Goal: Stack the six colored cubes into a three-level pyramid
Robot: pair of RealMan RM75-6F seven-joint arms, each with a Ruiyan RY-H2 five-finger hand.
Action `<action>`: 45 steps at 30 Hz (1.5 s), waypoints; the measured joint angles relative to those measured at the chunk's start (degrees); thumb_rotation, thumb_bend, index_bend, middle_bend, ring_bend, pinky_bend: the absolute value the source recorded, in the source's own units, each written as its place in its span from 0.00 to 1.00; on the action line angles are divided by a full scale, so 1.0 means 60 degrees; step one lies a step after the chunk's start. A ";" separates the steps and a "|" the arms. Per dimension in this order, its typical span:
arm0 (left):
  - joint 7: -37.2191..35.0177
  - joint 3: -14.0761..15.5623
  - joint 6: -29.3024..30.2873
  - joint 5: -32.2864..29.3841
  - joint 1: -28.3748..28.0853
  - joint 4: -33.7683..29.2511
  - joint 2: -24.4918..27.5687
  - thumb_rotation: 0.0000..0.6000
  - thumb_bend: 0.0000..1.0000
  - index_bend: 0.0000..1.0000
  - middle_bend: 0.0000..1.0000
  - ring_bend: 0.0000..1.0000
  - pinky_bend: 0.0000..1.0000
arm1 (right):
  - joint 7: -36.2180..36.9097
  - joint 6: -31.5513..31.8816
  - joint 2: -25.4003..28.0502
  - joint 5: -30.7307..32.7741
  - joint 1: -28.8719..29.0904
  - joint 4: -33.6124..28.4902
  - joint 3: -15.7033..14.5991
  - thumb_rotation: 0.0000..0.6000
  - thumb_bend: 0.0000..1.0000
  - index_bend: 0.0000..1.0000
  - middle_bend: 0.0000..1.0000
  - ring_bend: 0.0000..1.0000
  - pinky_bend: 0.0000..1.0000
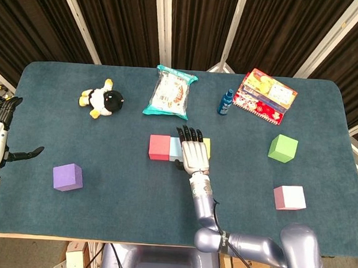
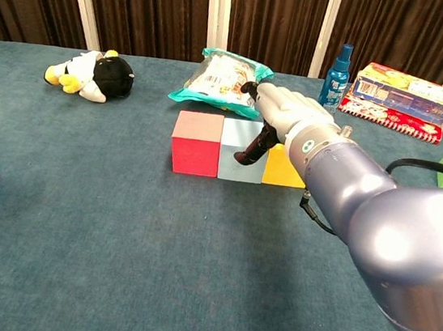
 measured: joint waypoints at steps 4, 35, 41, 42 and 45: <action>-0.0022 -0.0012 -0.0026 -0.0030 -0.0007 0.0027 -0.0006 1.00 0.12 0.00 0.02 0.00 0.04 | -0.0004 -0.0057 -0.0081 0.0032 -0.0018 0.0170 0.0053 1.00 0.31 0.00 0.00 0.00 0.00; -0.0009 -0.0031 0.0061 0.0027 0.0008 0.0111 -0.0126 1.00 0.12 0.00 0.02 0.00 0.04 | -0.0109 -0.0440 -0.0497 -0.0174 -0.0075 0.0974 0.0282 1.00 0.31 0.00 0.00 0.00 0.00; 0.0033 0.0010 0.0031 0.0078 0.0000 0.0099 -0.0152 1.00 0.12 0.00 0.02 0.00 0.04 | -0.0113 -0.0504 -0.0516 -0.0151 -0.0122 0.1050 0.0313 1.00 0.31 0.00 0.00 0.00 0.00; 0.0032 0.0008 0.0035 0.0073 0.0001 0.0103 -0.0156 1.00 0.12 0.00 0.02 0.00 0.04 | -0.0117 -0.0508 -0.0517 -0.0150 -0.0126 0.1063 0.0315 1.00 0.31 0.00 0.00 0.00 0.00; 0.0008 -0.0033 0.0067 0.0030 0.0007 0.0129 -0.0149 1.00 0.12 0.00 0.02 0.00 0.04 | -0.0131 -0.0529 -0.0530 -0.0148 -0.0140 0.1129 0.0330 1.00 0.31 0.00 0.00 0.00 0.00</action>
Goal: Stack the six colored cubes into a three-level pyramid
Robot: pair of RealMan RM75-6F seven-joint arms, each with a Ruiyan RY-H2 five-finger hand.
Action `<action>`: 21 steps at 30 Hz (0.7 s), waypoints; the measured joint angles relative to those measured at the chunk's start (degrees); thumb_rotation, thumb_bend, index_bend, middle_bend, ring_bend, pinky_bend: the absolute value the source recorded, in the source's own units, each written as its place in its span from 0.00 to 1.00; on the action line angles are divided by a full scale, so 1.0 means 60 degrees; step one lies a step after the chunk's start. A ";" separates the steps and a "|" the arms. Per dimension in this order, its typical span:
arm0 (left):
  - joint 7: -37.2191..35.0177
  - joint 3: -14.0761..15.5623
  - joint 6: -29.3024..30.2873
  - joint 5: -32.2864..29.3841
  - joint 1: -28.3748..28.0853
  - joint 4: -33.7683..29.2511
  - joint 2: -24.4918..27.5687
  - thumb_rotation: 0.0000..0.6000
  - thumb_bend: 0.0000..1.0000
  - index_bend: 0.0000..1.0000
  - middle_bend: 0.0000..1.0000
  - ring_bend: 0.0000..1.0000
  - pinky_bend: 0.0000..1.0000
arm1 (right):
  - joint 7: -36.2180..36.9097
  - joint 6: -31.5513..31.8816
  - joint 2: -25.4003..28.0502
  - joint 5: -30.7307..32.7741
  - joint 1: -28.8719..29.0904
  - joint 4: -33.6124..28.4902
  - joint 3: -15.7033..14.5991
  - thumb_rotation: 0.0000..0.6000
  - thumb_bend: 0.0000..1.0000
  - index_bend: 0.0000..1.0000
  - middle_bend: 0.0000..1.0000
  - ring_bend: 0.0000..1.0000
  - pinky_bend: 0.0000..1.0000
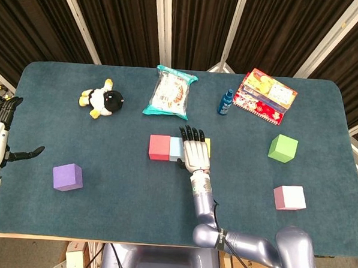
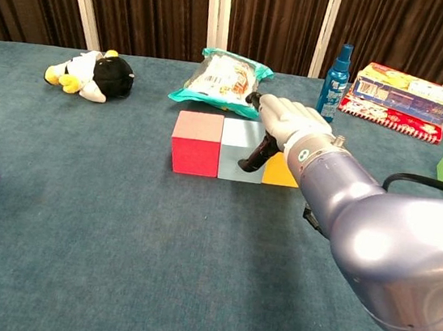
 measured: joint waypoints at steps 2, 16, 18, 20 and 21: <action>-0.0020 -0.0026 0.0026 -0.0018 0.0007 0.0008 0.0008 1.00 0.12 0.00 0.02 0.00 0.04 | -0.0005 -0.0013 -0.0010 0.0017 -0.0008 0.0020 0.0014 1.00 0.31 0.00 0.00 0.00 0.00; -0.0024 -0.0043 0.0024 -0.0022 0.0013 0.0019 0.0010 1.00 0.12 0.00 0.02 0.00 0.04 | -0.0028 -0.0060 -0.0070 0.0019 -0.0007 0.0126 0.0153 1.00 0.31 0.00 0.00 0.00 0.00; -0.0021 -0.0041 0.0024 -0.0020 0.0016 0.0013 0.0012 1.00 0.12 0.00 0.02 0.00 0.04 | -0.0050 -0.0070 -0.0067 0.0028 -0.0011 0.0119 0.0158 1.00 0.31 0.00 0.00 0.00 0.00; -0.0025 -0.0048 0.0021 -0.0027 0.0014 0.0011 0.0012 1.00 0.12 0.00 0.02 0.00 0.04 | -0.0075 -0.0070 -0.0066 0.0040 -0.0024 0.0103 0.0151 1.00 0.31 0.00 0.00 0.00 0.00; -0.0026 -0.0049 0.0023 -0.0026 0.0014 0.0010 0.0012 1.00 0.12 0.00 0.02 0.00 0.04 | -0.0084 -0.0068 -0.0066 0.0046 -0.0033 0.0091 0.0149 1.00 0.31 0.00 0.00 0.00 0.00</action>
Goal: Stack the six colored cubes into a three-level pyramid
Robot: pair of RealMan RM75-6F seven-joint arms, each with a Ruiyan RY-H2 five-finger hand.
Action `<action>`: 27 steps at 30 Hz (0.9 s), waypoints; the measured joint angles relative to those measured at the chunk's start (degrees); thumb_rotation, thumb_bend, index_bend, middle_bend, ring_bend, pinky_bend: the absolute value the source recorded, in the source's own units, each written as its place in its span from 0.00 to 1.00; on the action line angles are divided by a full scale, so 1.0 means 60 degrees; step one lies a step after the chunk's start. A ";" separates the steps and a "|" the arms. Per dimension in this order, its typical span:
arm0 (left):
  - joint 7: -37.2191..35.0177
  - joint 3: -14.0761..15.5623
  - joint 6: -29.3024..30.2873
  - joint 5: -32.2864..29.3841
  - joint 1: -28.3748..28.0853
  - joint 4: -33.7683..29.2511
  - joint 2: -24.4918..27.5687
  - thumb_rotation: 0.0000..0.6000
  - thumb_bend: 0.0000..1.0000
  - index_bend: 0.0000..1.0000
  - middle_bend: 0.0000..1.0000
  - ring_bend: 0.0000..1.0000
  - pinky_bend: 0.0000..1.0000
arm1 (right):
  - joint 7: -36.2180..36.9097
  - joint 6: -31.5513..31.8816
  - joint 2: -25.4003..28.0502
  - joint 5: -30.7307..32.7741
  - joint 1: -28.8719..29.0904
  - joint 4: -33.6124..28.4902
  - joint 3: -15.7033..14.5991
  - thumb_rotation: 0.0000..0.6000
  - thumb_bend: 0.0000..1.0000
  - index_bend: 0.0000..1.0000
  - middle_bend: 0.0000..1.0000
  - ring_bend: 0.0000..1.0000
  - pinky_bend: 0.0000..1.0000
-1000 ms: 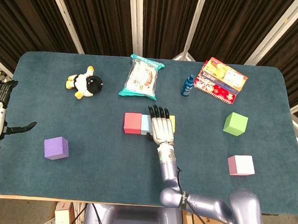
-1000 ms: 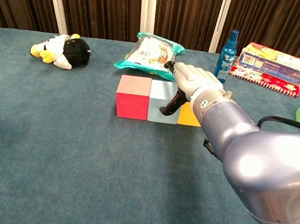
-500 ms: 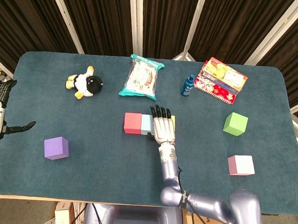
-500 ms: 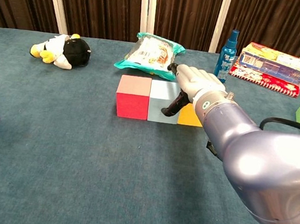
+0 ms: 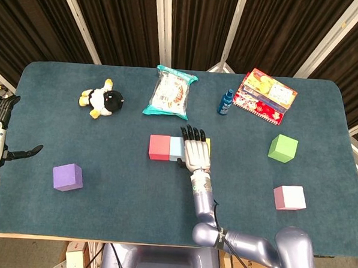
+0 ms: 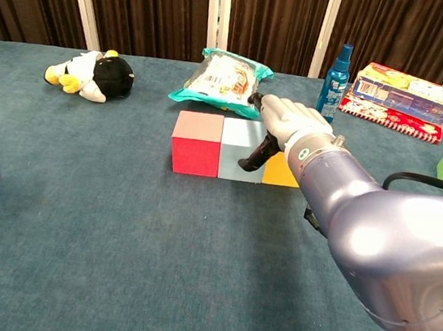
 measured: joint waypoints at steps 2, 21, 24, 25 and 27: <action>0.0000 0.0000 0.0001 0.0008 0.0000 -0.0004 0.0001 1.00 0.12 0.00 0.02 0.00 0.04 | -0.0007 0.0008 -0.0002 -0.0003 -0.0004 -0.0008 0.0009 1.00 0.31 0.00 0.00 0.00 0.00; -0.0005 -0.0008 -0.0006 0.0007 0.0007 0.0001 0.0000 1.00 0.12 0.00 0.02 0.00 0.04 | -0.0124 -0.0051 -0.0054 0.0132 0.0022 0.0070 0.0135 1.00 0.31 0.00 0.00 0.00 0.00; 0.0013 -0.0005 -0.0007 0.0005 0.0003 0.0010 -0.0009 1.00 0.12 0.00 0.02 0.00 0.04 | -0.0129 -0.0062 -0.0055 0.0151 0.0028 0.0076 0.0157 1.00 0.31 0.00 0.00 0.00 0.00; 0.0012 -0.0006 -0.0006 0.0003 0.0003 0.0008 -0.0010 1.00 0.12 0.00 0.02 0.00 0.04 | -0.0136 -0.0063 -0.0056 0.0160 0.0026 0.0076 0.0155 1.00 0.31 0.00 0.00 0.00 0.00; 0.0012 -0.0011 0.0000 0.0003 0.0004 0.0009 -0.0010 1.00 0.12 0.00 0.02 0.00 0.04 | -0.0162 -0.0057 -0.0061 0.0175 0.0018 0.0072 0.0140 1.00 0.31 0.00 0.00 0.00 0.00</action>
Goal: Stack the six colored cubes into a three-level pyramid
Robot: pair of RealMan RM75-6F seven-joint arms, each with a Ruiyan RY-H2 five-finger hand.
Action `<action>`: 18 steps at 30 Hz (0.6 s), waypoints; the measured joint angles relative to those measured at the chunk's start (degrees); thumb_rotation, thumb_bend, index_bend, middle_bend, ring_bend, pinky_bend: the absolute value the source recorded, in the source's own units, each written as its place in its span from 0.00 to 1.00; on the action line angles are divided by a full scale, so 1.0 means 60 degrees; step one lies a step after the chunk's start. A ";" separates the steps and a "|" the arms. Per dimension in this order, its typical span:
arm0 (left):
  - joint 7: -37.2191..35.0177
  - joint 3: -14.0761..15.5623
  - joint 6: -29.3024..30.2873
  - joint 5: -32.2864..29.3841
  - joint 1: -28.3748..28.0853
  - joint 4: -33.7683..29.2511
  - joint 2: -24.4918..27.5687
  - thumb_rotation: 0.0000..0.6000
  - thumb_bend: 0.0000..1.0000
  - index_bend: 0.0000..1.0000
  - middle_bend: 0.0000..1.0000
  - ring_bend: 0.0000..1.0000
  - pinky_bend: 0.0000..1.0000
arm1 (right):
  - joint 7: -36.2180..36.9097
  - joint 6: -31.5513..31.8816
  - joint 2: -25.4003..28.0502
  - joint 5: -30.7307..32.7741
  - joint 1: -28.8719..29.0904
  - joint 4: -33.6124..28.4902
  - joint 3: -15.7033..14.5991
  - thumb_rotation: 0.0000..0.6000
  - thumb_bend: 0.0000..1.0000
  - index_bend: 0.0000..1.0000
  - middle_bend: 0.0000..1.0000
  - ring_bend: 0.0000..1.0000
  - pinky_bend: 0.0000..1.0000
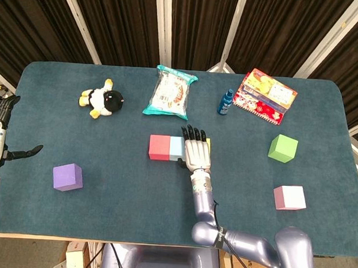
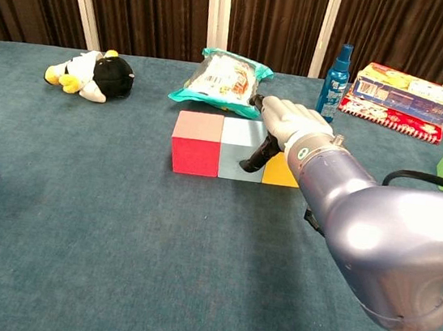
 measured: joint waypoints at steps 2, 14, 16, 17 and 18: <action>-0.0004 -0.0002 0.0004 0.0002 0.0003 -0.0004 0.0001 1.00 0.12 0.00 0.02 0.00 0.04 | -0.0009 0.0004 -0.0005 0.0008 -0.0015 -0.0002 -0.0020 1.00 0.31 0.00 0.00 0.00 0.00; -0.0018 -0.0012 0.0015 0.0012 0.0010 -0.0004 0.0005 1.00 0.12 0.00 0.02 0.00 0.04 | -0.0095 0.0143 0.0083 -0.0035 -0.0131 -0.0309 -0.0125 1.00 0.31 0.00 0.00 0.00 0.00; -0.0026 -0.0019 0.0030 0.0019 0.0016 -0.0008 0.0009 1.00 0.12 0.00 0.02 0.00 0.04 | -0.0079 0.0196 0.0127 -0.0076 -0.0171 -0.0425 -0.0139 1.00 0.31 0.00 0.00 0.00 0.00; -0.0030 -0.0021 0.0036 0.0024 0.0019 -0.0015 0.0010 1.00 0.12 0.00 0.02 0.00 0.04 | -0.0058 0.0249 0.0177 -0.0130 -0.0206 -0.0538 -0.0147 1.00 0.31 0.00 0.00 0.00 0.00; -0.0032 -0.0021 0.0038 0.0029 0.0020 -0.0019 0.0010 1.00 0.12 0.00 0.02 0.00 0.04 | -0.0051 0.0272 0.0201 -0.0156 -0.0219 -0.0582 -0.0150 1.00 0.31 0.00 0.00 0.00 0.00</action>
